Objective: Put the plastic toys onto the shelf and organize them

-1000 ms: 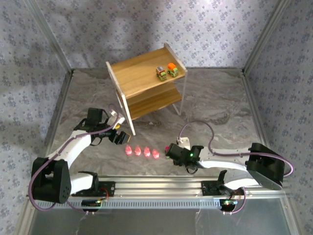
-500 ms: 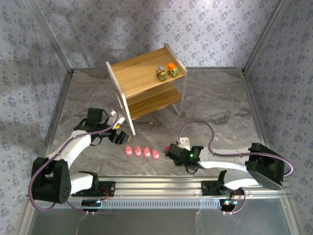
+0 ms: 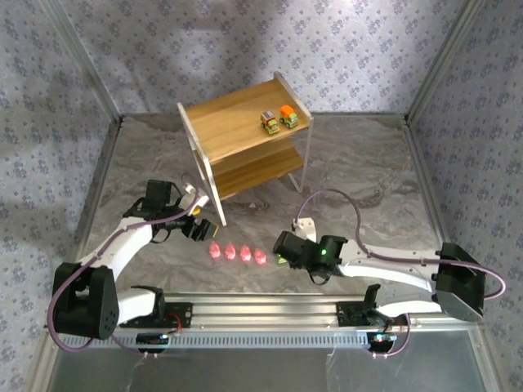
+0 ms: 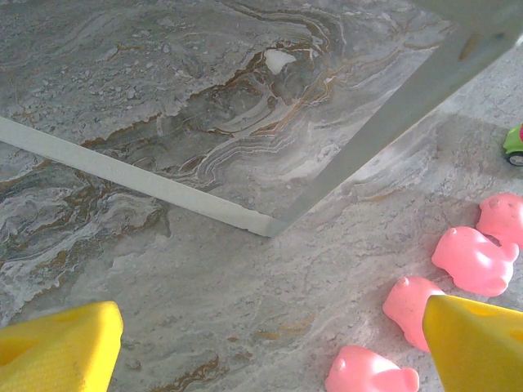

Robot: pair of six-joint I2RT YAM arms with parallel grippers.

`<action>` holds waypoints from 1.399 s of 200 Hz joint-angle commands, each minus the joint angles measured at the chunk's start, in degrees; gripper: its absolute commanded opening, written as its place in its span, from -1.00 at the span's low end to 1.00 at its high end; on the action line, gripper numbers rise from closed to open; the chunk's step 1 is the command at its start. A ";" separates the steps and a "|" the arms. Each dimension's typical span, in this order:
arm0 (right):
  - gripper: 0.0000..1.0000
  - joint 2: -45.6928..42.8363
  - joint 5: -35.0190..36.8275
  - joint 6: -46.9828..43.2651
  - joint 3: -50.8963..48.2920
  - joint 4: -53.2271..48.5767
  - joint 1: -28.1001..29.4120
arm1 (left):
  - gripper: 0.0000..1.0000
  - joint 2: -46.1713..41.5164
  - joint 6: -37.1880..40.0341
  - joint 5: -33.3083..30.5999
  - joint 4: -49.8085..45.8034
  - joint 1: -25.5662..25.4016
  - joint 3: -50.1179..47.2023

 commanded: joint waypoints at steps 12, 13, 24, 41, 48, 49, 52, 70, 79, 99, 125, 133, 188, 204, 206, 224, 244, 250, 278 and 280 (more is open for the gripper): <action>-0.30 -2.21 3.65 -4.77 8.41 -8.91 0.01 | 0.90 -0.17 0.81 -0.30 -0.43 -0.31 1.93; -0.30 -2.26 3.68 -4.89 8.67 -9.06 -0.05 | 0.90 -0.15 0.81 -0.30 -0.48 -0.31 1.97; -0.30 -2.23 4.20 -6.90 12.09 -10.68 -0.44 | 0.89 -0.34 0.99 -0.21 -0.74 -0.31 2.65; -0.30 -2.00 4.64 -10.20 17.35 -12.75 -1.24 | 0.89 -0.66 0.82 -0.21 -0.88 -0.33 3.52; -0.30 -1.89 4.73 -11.67 19.45 -13.26 -1.57 | 0.89 -0.82 0.64 -0.11 -0.96 -0.27 3.92; -0.30 -1.89 4.74 -11.86 19.68 -13.35 -1.64 | 0.89 -0.92 0.64 -0.08 -0.97 -0.24 3.97; -0.30 -1.76 4.71 -12.47 20.62 -13.57 -1.81 | 0.89 -1.06 0.57 -0.04 -1.04 -0.22 4.09; -0.30 -1.11 4.53 -16.04 26.18 -14.63 -3.36 | 0.89 -1.58 0.27 0.18 -1.34 0.09 4.94; -0.30 -0.63 4.49 -17.81 28.56 -15.12 -4.08 | 0.89 -1.82 0.24 0.25 -1.58 0.35 5.39; -0.30 0.42 3.64 -21.66 33.11 -15.35 -5.92 | 0.89 -2.23 -0.15 0.23 -1.90 0.81 6.43; -0.30 2.74 2.72 -26.00 39.00 -15.56 -7.95 | 0.89 -2.59 -1.11 0.01 -1.63 1.68 7.58; -0.30 3.67 2.60 -27.32 40.80 -15.79 -8.35 | 0.89 -2.72 -1.51 0.05 -1.44 2.01 7.87; -0.31 11.13 0.32 -32.93 52.67 -16.35 -10.86 | 0.89 -2.86 -3.73 -0.02 0.51 2.42 7.74; -0.31 13.93 -0.06 -33.99 57.07 -17.06 -11.03 | 0.89 -2.95 -3.76 0.05 0.70 2.26 7.25; -0.31 14.24 -0.07 -34.06 57.52 -17.15 -11.09 | 0.89 -2.94 -3.76 0.09 0.76 2.31 7.20; -0.31 18.09 -0.91 -34.97 62.99 -18.10 -11.27 | 0.89 -3.08 -3.59 0.09 0.96 2.16 6.53; -0.31 22.44 -1.07 -36.02 69.35 -20.21 -11.21 | 0.89 -3.09 -3.41 -0.29 1.19 1.93 6.14; -0.31 23.52 -1.11 -36.25 71.09 -20.86 -11.34 | 0.89 -3.08 -3.41 -0.46 1.23 1.87 6.05; -0.31 28.32 -2.60 -36.68 78.77 -22.98 -12.39 | 0.89 -3.28 -3.41 -0.48 1.49 1.70 5.76; -0.31 28.72 -2.69 -36.75 79.45 -23.20 -12.50 | 0.89 -3.22 -3.45 -0.41 1.49 1.69 5.78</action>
